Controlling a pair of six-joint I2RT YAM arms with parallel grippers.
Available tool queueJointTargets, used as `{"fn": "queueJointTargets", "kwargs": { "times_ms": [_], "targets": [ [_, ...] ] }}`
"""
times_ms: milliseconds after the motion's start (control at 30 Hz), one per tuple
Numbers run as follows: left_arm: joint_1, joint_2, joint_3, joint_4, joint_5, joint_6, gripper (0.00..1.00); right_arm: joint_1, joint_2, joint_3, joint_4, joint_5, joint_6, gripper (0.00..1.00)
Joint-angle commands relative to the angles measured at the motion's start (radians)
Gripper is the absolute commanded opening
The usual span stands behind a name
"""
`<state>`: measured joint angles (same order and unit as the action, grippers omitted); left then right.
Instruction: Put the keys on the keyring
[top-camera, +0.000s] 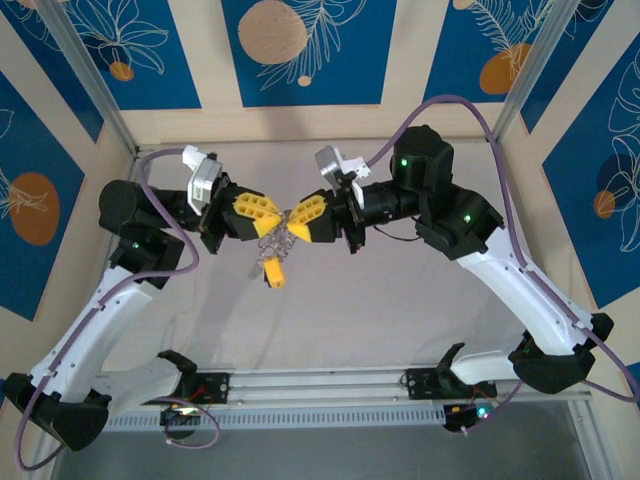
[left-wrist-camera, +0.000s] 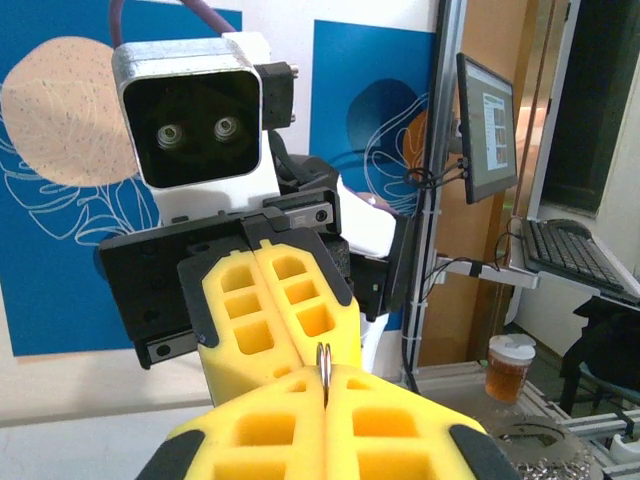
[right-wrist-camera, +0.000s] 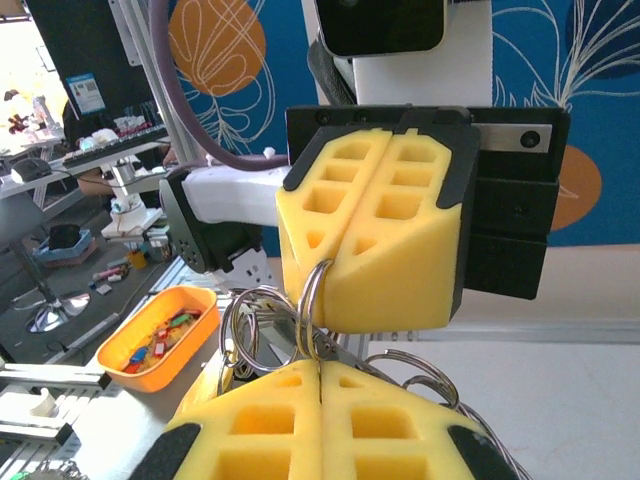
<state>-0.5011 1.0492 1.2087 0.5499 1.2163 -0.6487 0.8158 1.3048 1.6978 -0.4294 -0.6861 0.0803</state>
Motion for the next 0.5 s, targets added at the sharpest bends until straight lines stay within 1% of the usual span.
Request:
{"fn": "queueJointTargets", "kwargs": {
  "times_ms": [0,167,233,333,400,467],
  "targets": [
    [0.001,-0.005,0.004,0.17,0.018,-0.076,0.0,-0.004,0.026,-0.036,0.069,0.018,0.058,0.04],
    [0.001,0.006,-0.002,0.23,0.023,-0.123,0.0,-0.005,0.053,-0.02,0.1,0.009,0.088,0.21],
    [0.001,0.007,-0.004,0.229,0.019,-0.117,0.0,-0.003,0.043,-0.017,0.08,0.042,0.073,0.25],
    [0.002,0.007,-0.01,0.217,0.01,-0.104,0.0,0.001,-0.031,-0.081,0.122,0.117,0.053,0.32],
    [0.004,0.005,-0.01,0.17,-0.001,-0.065,0.0,0.005,-0.095,-0.141,0.171,0.158,0.041,0.38],
    [0.006,0.001,-0.01,0.123,-0.011,-0.026,0.0,0.008,-0.135,-0.17,0.188,0.196,0.028,0.41]
  ]
}}
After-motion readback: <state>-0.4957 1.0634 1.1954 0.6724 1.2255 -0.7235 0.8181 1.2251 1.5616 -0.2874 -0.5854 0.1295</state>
